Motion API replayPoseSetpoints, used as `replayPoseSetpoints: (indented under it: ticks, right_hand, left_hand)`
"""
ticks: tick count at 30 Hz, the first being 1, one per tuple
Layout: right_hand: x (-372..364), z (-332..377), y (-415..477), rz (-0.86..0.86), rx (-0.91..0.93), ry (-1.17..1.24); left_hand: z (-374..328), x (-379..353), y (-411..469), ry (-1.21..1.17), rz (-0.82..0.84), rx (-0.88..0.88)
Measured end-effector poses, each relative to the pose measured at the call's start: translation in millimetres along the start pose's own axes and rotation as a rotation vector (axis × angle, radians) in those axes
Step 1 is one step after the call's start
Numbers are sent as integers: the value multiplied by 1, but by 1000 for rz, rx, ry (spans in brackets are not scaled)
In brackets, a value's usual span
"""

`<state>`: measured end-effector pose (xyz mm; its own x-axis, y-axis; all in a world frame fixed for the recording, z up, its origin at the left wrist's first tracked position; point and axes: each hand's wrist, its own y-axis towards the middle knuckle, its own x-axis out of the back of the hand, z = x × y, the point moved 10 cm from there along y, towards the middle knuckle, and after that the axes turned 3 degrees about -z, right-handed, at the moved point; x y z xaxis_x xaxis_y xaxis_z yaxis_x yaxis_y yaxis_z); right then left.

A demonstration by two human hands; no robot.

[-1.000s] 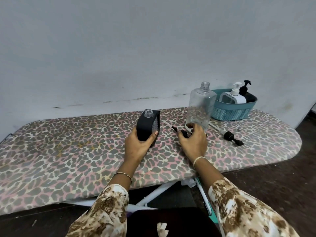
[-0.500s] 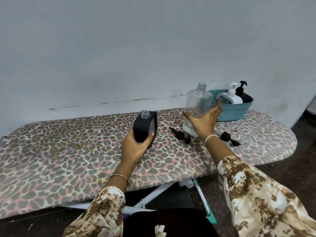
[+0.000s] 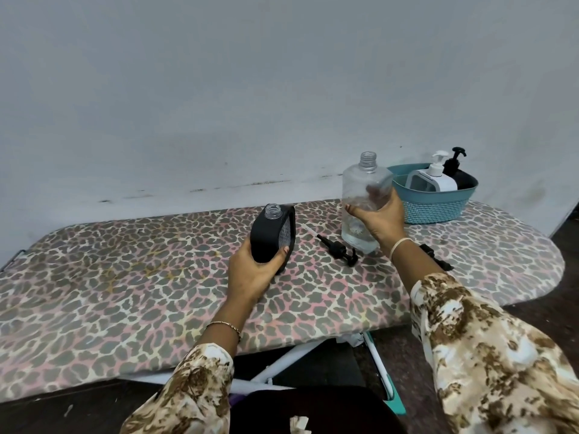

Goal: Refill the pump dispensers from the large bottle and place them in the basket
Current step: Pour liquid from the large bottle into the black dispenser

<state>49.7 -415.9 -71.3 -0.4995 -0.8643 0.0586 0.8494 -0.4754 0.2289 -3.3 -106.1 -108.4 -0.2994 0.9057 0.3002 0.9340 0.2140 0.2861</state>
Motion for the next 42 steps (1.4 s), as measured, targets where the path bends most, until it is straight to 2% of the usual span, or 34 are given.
replayPoseSetpoints:
  ticks: [7,12,22,30,42]
  right_hand:
    - [-18,57,-8,30,255,-305]
    - [-35,98,-30,25,482,-643]
    - [-60,103,-65,46,730,-1022]
    - [-75,99,-77,88,836,-1176]
    - [-79,105,-85,78,883,-1249]
  left_hand:
    - [-1,0,0,-6,4,-11]
    - [0,0,-1,-28,11,-7]
    - [3,-1,-1,-27,18,28]
    - [3,0,0,-27,17,25]
    - [2,2,-1,-23,19,37]
